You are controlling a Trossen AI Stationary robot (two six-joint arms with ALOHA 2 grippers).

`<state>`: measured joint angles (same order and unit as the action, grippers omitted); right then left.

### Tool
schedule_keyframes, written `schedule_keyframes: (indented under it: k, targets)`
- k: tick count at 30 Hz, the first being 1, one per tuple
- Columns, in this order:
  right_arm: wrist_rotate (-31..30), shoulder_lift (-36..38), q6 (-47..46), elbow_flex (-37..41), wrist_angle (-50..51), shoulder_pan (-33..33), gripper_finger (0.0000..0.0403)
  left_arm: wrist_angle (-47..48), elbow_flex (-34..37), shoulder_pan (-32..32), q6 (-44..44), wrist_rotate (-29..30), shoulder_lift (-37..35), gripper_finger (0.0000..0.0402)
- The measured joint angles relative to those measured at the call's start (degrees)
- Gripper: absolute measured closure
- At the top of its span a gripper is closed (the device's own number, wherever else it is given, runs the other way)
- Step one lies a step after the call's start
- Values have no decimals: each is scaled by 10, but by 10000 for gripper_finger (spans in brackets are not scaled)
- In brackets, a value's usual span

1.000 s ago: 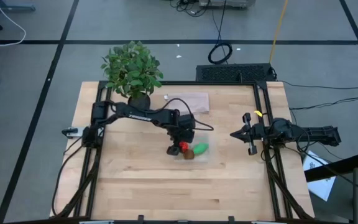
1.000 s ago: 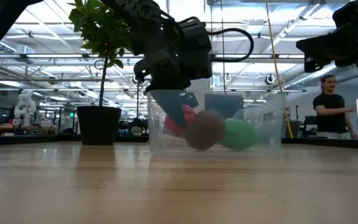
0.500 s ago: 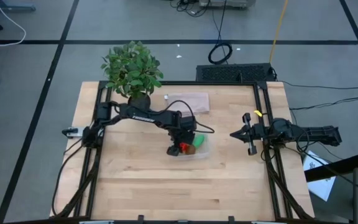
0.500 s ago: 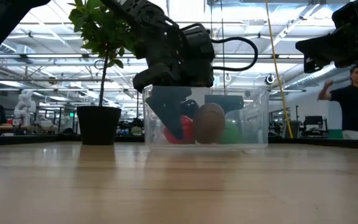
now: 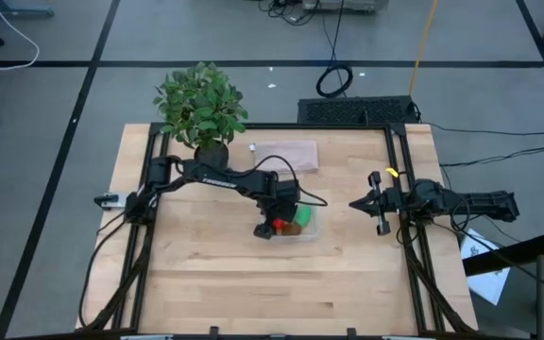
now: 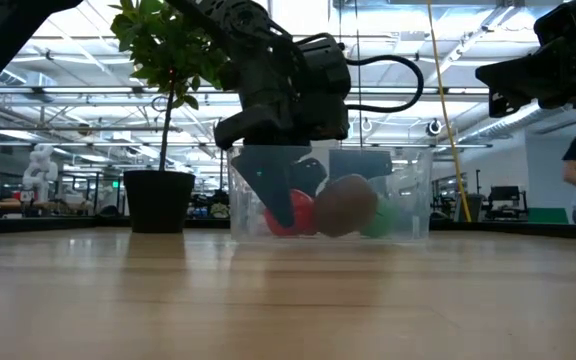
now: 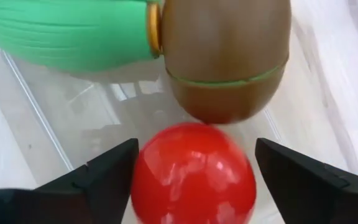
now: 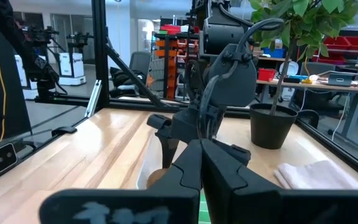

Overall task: Pick and placing Produce into tupperware
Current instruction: Put the red tomato into the transparent bin, then return to Home Position

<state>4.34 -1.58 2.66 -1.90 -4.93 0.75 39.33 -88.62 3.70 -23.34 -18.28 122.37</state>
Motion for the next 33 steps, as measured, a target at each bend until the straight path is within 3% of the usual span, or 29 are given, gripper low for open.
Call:
schedule_keyframes:
  k: [8,21,25,33]
  targets:
    - [0,0,0,0,0,0,403,5,1,-1,-6,46,-26,58]
    - [0,0,0,0,0,0,403,2,0,-12,-13,51,-161,65]
    - [0,0,0,0,0,0,403,5,0,-19,-21,72,-213,123]
    - [0,0,0,0,3,0,403,87,-1,-18,-3,110,-305,339]
